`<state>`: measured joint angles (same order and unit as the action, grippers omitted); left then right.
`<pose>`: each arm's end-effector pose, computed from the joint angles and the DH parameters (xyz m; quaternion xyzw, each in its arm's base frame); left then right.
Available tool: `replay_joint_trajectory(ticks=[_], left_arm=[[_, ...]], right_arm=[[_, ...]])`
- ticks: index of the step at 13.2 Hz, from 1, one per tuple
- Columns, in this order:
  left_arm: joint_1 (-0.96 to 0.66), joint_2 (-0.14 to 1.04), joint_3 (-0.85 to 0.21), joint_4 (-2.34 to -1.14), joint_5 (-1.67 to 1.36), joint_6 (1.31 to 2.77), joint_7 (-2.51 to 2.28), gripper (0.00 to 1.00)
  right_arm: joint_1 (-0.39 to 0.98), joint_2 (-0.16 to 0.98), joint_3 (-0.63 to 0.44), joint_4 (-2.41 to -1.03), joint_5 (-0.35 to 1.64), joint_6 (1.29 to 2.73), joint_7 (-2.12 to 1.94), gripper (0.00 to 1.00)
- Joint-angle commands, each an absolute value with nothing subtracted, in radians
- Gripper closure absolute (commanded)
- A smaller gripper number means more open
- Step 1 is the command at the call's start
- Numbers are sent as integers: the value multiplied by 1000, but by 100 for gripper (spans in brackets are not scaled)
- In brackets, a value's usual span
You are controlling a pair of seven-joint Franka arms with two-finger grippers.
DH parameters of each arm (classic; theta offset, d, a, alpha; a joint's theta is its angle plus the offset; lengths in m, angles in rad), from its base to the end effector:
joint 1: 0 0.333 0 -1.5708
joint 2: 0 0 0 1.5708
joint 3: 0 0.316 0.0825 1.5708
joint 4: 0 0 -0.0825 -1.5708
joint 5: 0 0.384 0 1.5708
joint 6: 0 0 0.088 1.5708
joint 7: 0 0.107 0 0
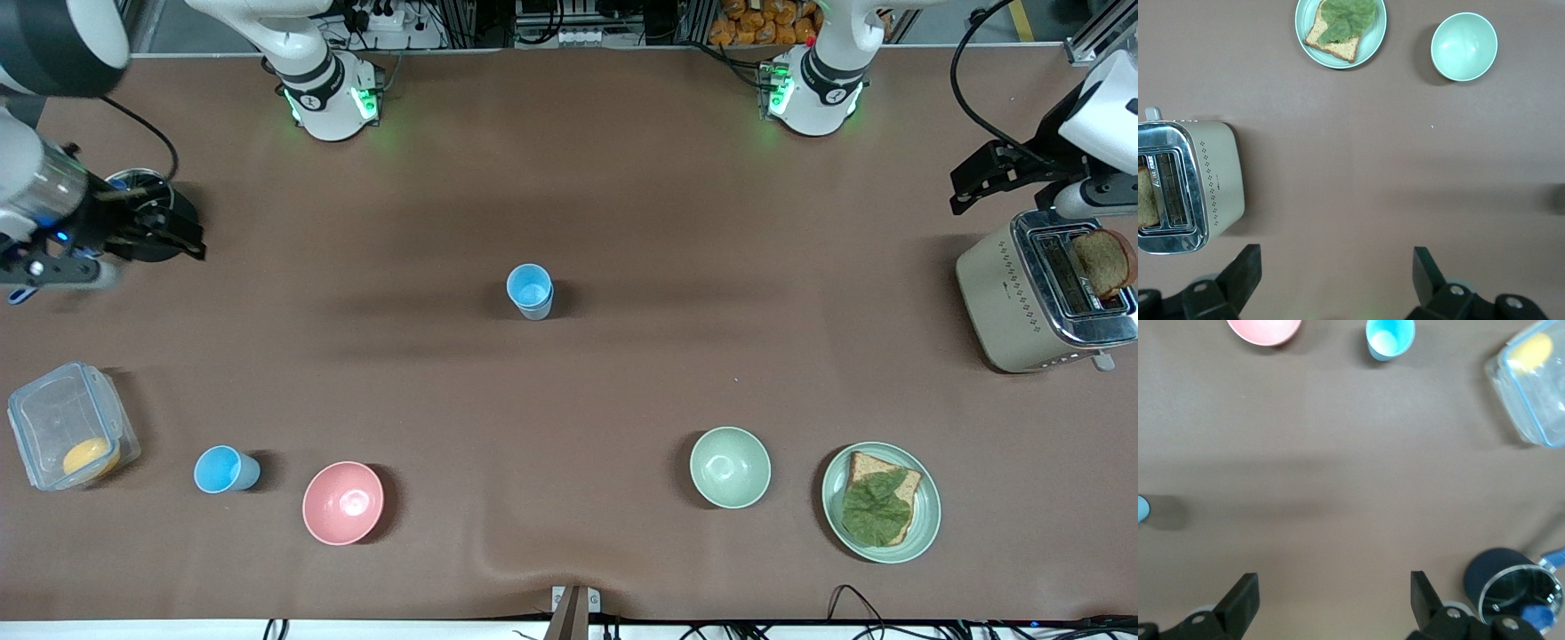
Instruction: Stack blue cups with both arms
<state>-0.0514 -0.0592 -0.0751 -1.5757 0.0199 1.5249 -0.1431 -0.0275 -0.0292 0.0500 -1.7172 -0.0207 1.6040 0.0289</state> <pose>0.5274 -0.0662 0.6502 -0.9999 -0.0089 -0.0057 0.0115 0.5429 0.0104 0.5743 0.9991 -0.0025 -0.0417 0.0121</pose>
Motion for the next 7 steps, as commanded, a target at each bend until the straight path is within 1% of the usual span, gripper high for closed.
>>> replay_joint_trajectory(ticks=[1,7], left_arm=[[-46,-57,-84,-1578,14,1517,-149,0],[-49,-48,-84,-1569,12,1528,-152,0]], right_arm=[[-11,-64,28,-1697,-44,1572,-12,0],[12,-52,-2,-1638,-44,1571,-32,0]])
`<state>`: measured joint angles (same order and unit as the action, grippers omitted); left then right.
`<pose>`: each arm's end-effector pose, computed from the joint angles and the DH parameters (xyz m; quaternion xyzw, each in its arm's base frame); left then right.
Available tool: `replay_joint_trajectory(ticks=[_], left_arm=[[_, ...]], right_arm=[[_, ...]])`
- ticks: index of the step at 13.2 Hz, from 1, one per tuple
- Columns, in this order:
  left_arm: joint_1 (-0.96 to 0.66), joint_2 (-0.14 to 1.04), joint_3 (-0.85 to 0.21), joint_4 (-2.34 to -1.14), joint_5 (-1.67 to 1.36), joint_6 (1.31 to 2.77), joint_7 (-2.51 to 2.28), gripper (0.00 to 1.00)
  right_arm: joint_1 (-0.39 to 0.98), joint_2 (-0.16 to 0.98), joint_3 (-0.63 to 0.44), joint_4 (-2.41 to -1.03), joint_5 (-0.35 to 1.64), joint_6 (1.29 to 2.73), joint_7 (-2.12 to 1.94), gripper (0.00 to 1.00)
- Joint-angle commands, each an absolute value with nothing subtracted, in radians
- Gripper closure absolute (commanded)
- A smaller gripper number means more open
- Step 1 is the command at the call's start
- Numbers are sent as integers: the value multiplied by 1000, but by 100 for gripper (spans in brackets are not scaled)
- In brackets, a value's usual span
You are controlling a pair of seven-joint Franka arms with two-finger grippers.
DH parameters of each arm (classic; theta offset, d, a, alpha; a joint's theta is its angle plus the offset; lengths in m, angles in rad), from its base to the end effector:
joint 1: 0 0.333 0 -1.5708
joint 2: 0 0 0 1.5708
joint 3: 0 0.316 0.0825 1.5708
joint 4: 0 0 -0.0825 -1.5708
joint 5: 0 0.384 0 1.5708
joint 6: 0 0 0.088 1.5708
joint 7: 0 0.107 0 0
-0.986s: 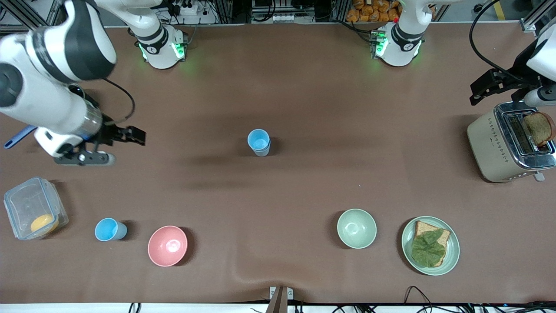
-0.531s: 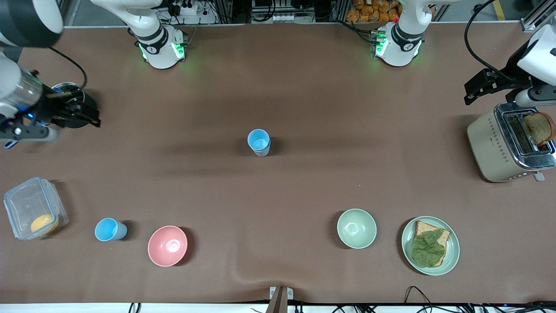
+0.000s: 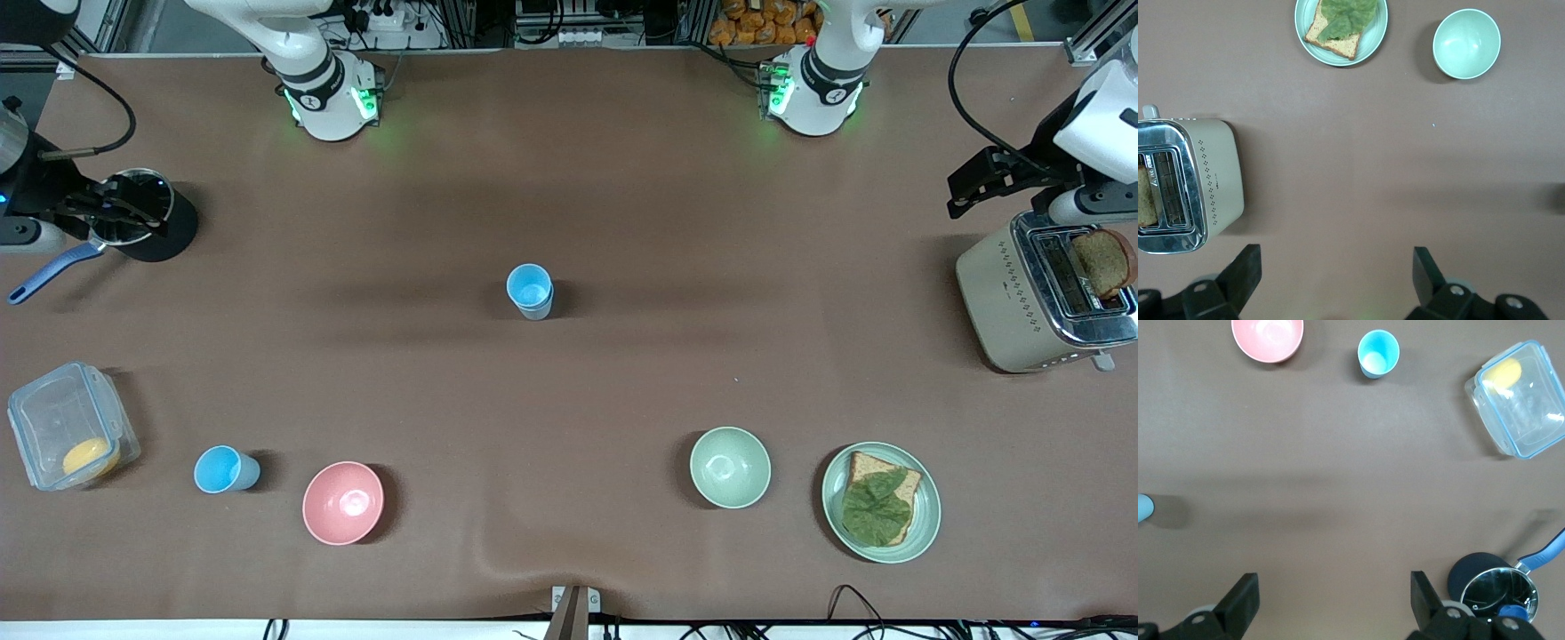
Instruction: Stack blue cups with both arms
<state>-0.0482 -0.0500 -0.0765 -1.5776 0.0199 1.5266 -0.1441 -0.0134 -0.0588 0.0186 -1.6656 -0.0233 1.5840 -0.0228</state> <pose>0.5306 -0.0654 0.6446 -0.9999 -0.0102 -0.0010 0.0118 0.5361 0.0006 0.6130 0.9998 0.0143 -0.0115 0.0121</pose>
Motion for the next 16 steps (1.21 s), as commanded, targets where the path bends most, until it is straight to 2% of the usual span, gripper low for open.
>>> replay_joint_trajectory(ticks=[1,5,16], left_arm=[[-51,-43,-84,-1568,12,1528,-152,0],[-52,-37,-94,-1546,11,1526,-172,0],[-38,-40,-92,-1540,6,1516,-169,0]], right_arm=[[12,-51,-6,-1638,-44,1571,-31,0],[3,-40,-8,-1586,-41,1571,-32,0],[6,-18,-6,-1588,-40,1552,-17,0]])
